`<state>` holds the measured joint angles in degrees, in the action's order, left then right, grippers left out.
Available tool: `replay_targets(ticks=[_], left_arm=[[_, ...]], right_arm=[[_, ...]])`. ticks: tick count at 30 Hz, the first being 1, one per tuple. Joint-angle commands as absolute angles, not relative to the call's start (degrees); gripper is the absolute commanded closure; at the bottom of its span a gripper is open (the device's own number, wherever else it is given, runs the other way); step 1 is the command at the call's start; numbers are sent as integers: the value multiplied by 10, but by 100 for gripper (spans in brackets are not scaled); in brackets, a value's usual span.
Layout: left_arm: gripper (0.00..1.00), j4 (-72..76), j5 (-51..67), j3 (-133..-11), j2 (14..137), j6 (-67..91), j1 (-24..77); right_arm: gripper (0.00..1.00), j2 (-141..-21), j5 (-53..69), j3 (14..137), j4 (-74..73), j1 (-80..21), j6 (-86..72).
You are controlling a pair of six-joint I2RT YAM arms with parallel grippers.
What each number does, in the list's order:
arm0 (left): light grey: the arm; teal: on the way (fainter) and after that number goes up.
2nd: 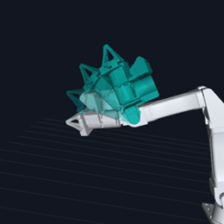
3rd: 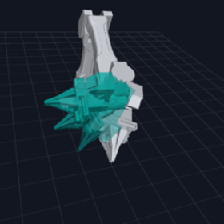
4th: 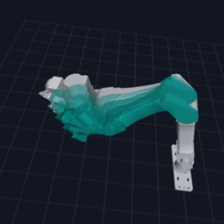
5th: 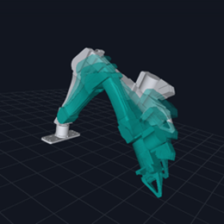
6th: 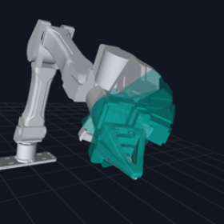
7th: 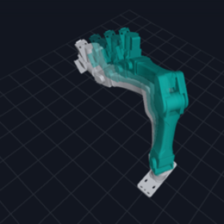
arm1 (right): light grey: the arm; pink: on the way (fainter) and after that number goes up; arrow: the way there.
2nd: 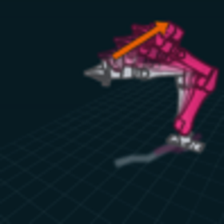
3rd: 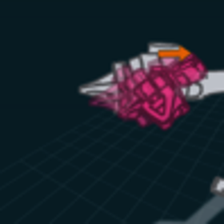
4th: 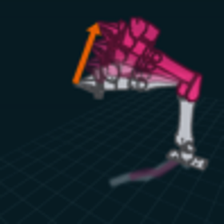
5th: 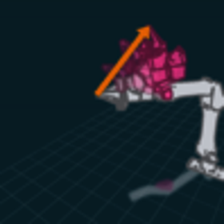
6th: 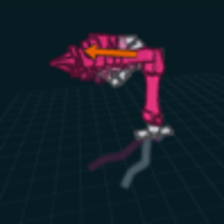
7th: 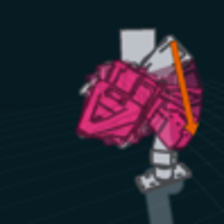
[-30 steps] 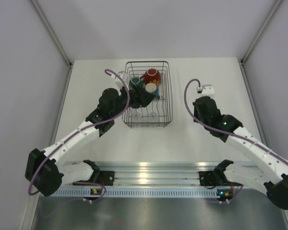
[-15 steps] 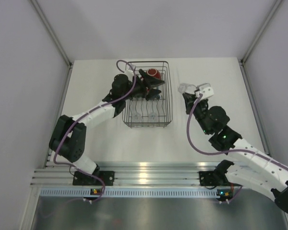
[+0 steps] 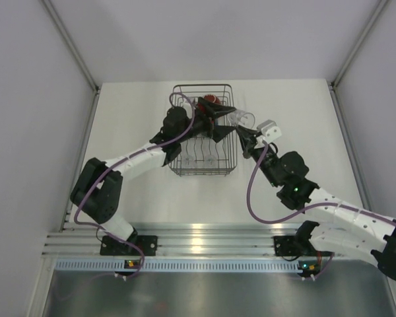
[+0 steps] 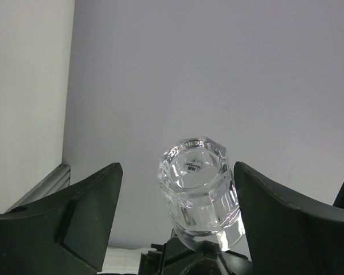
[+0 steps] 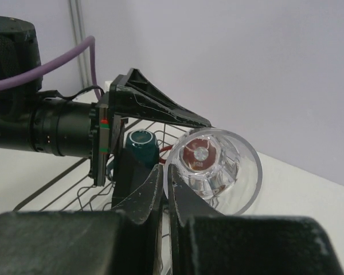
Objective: Load the cups into the dish rack
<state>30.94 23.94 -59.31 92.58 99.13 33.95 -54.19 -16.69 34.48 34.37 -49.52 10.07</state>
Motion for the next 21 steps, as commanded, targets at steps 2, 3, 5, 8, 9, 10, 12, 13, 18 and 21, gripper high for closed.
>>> replay_targets(ticks=[2,3,5,8,9,10,12,13,18,21], left_arm=[[16,350,210,-618,946,1049,367],[16,350,206,-624,949,1052,374],[16,350,199,-630,956,1058,382],[16,350,187,-641,964,1064,391],[16,351,183,-641,967,1066,392],[16,353,176,-640,968,1071,392],[16,366,170,-636,969,1078,392],[18,370,166,-635,971,1087,392],[37,406,155,-619,979,1114,391],[49,417,152,-615,985,1121,389]], right_arm=[[100,-548,-146,344,413,-505,108],[100,-548,-145,344,415,-505,106],[100,-548,-144,338,417,-505,104],[100,-547,-143,330,420,-505,98],[100,-544,-142,329,420,-506,96],[100,-542,-143,324,420,-506,94],[100,-538,-144,322,420,-506,93],[100,-536,-144,317,419,-506,93],[100,-522,-147,310,412,-505,91],[100,-512,-149,306,408,-505,92]])
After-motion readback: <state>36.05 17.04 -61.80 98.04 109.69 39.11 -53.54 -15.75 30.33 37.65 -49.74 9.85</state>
